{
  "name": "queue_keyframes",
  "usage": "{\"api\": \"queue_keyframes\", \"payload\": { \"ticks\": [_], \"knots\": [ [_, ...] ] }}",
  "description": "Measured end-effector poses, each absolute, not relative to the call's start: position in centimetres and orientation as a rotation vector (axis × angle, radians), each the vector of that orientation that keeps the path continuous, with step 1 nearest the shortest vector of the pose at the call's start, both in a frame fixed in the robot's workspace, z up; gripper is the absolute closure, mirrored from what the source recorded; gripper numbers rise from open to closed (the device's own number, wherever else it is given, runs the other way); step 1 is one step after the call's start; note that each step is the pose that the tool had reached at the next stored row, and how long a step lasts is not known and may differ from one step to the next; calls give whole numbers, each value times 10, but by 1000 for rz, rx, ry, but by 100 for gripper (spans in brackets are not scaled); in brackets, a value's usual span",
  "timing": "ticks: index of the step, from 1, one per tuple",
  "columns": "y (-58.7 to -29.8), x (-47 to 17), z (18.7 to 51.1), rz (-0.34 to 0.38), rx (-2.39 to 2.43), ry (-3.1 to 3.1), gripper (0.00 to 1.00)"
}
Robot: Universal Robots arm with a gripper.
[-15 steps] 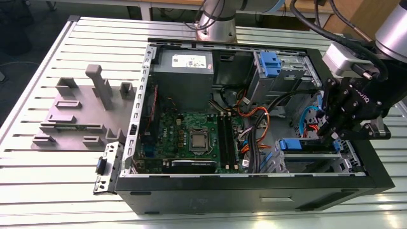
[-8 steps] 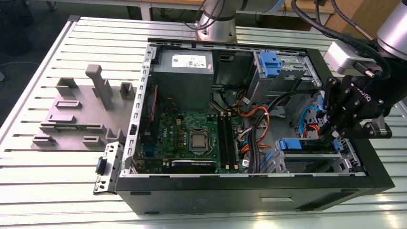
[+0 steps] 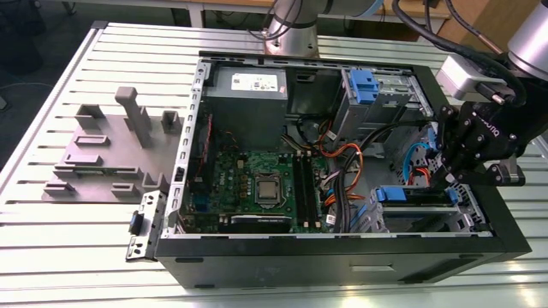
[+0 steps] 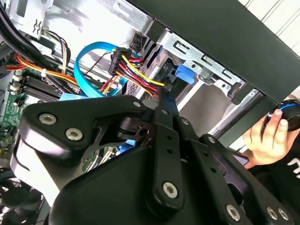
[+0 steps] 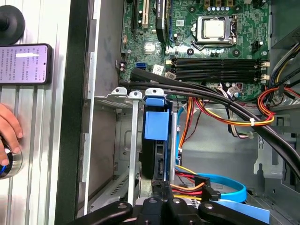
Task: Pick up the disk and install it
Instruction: 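Insert the first disk wire, then insert the second disk wire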
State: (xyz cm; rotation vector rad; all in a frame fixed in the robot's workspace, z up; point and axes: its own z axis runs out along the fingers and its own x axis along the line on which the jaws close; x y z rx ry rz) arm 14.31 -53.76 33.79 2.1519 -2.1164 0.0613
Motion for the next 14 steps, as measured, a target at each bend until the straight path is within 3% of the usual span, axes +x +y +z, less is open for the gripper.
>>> {"api": "queue_keyframes", "payload": {
  "ticks": [14],
  "knots": [
    [-538, 141, 338, 58, 2151, -2115, 89]
  ]
}}
